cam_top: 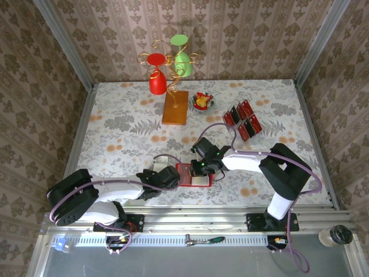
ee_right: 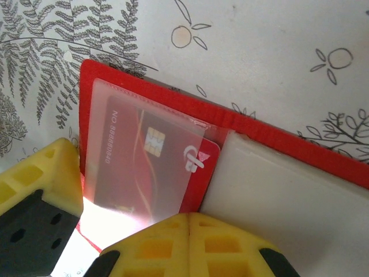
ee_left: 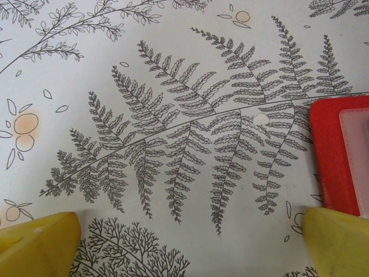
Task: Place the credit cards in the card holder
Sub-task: Insert the credit card into the card slot.
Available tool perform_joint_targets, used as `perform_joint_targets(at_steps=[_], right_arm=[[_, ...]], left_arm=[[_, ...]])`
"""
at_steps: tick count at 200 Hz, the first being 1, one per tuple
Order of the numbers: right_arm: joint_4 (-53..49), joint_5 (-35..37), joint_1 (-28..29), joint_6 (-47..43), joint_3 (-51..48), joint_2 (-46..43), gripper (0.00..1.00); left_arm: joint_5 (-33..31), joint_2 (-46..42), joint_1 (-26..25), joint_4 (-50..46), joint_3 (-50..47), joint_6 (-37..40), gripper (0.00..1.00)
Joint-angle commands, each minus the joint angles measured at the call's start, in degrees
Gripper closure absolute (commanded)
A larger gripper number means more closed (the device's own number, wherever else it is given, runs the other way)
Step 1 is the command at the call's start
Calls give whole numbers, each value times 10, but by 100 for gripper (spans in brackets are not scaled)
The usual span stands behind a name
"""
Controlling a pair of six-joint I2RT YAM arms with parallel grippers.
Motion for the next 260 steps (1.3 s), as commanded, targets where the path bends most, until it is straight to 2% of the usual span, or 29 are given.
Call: perform_joint_targets(at_steps=[1, 98, 181, 260], right_arm=[[-7, 0, 2, -8, 12, 21, 100], [-9, -14, 7, -6, 32, 38, 100], [-39, 13, 4, -9, 5, -35, 100], [3, -7, 6, 8, 3, 9, 100]], left_arm=[[0, 6, 4, -14, -12, -3, 0], [3, 0, 4, -14, -11, -3, 0], [-6, -86, 36, -71, -19, -4, 0], [1, -84, 41, -69, -15, 3, 0]])
